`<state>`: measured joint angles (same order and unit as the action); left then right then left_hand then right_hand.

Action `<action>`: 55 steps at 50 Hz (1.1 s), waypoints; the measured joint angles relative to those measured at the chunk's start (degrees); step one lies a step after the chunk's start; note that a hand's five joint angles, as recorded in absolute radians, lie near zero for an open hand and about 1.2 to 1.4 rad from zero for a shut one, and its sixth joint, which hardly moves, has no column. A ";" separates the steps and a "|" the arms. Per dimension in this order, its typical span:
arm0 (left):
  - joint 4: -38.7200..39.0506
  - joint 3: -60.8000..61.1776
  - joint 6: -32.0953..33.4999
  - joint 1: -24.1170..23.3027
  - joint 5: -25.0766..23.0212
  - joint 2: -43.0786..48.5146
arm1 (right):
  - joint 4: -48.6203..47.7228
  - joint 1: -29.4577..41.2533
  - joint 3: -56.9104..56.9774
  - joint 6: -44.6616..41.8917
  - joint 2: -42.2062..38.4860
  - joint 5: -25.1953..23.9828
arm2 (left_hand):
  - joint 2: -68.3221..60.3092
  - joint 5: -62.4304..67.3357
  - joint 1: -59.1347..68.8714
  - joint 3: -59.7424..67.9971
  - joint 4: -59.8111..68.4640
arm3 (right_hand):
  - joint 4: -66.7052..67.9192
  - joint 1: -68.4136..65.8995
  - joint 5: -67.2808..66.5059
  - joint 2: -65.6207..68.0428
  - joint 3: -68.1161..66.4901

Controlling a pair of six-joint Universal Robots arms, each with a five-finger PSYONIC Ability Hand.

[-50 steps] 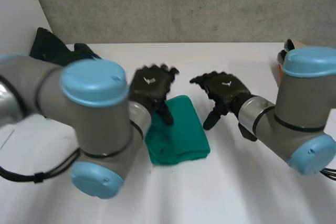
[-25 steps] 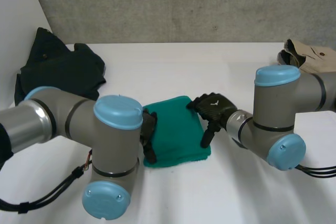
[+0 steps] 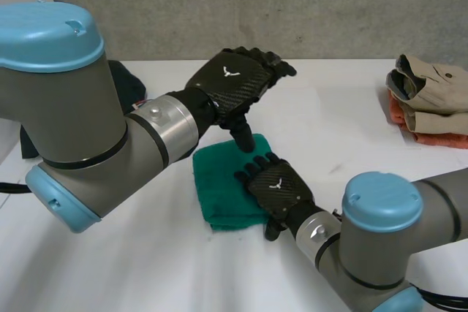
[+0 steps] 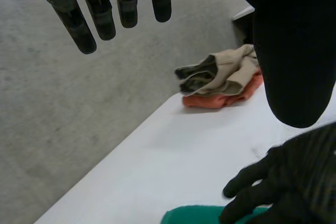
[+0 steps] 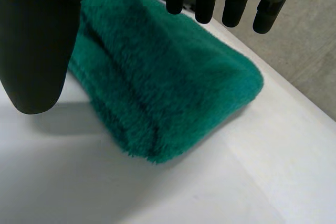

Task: Fold the laundry.

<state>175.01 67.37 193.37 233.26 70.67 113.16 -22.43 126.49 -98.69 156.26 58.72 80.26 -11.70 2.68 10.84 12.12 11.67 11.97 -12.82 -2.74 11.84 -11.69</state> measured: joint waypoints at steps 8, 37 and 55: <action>-0.40 0.46 -0.09 -0.08 -0.69 0.86 | -7.97 -0.02 2.88 -0.63 -5.17 1.03 | 0.00 0.00 0.00 0.00 -0.02 | 4.38 -3.13 -4.04 4.64 -4.72; -0.12 -1.29 -0.20 1.20 0.09 -0.67 | -10.70 -4.94 24.00 1.55 -7.33 0.15 | 0.00 0.00 0.00 0.00 0.00 | 56.55 -46.95 -50.99 54.22 -55.31; -0.02 -3.12 -1.12 1.50 0.26 -2.60 | -15.88 -32.95 44.27 12.66 -7.94 0.93 | 0.00 0.00 0.00 0.00 0.00 | 56.57 -46.95 -51.41 54.22 -56.07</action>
<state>174.99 64.25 192.26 234.77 70.93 110.56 -38.31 93.54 -54.42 168.92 50.78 81.20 -11.71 2.67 10.84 12.12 11.67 68.53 -59.78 -54.15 66.06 -67.76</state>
